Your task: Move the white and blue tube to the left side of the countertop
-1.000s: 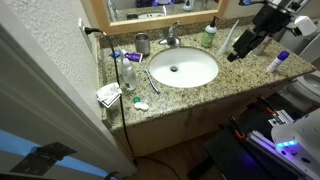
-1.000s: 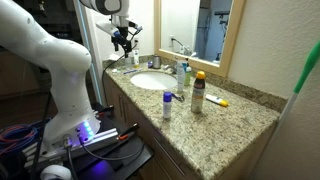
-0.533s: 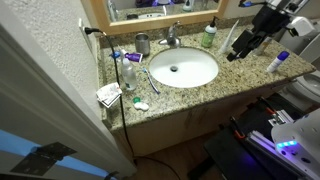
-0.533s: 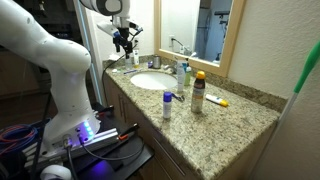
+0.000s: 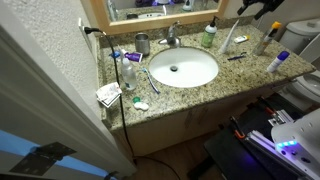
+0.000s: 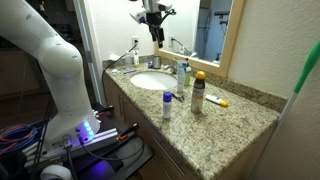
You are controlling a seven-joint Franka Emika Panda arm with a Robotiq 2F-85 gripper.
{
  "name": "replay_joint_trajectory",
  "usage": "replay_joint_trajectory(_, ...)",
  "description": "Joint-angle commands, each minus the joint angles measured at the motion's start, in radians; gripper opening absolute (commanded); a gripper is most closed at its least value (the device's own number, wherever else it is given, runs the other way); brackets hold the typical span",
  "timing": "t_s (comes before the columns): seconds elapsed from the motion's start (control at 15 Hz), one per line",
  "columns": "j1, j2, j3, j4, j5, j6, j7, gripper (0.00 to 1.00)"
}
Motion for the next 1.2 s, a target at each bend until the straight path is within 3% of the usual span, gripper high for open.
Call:
replay_joint_trajectory(0.0,-0.013,0.008,0.002,0.027,0.002,-0.007,0.008,1.0)
replay_joint_trajectory(0.13,-0.015,0.016,0.004,0.041,0.003,-0.01,0.021,1.0)
replay_joint_trajectory(0.27,-0.073,0.134,0.04,0.082,-0.043,0.015,0.164,1.0)
replay_joint_trajectory(0.67,-0.115,0.375,-0.034,0.233,0.021,0.051,0.345,1.0)
replay_joint_trajectory(0.73,-0.118,0.393,-0.046,0.254,0.038,0.041,0.377,1.0)
replay_joint_trajectory(0.8,-0.103,0.324,-0.037,0.19,0.011,0.041,0.332,1.0)
replay_joint_trajectory(1.0,-0.103,0.352,-0.042,0.209,0.012,0.041,0.338,1.0)
replay_joint_trajectory(1.13,-0.122,0.424,-0.02,0.203,-0.08,0.112,0.434,1.0)
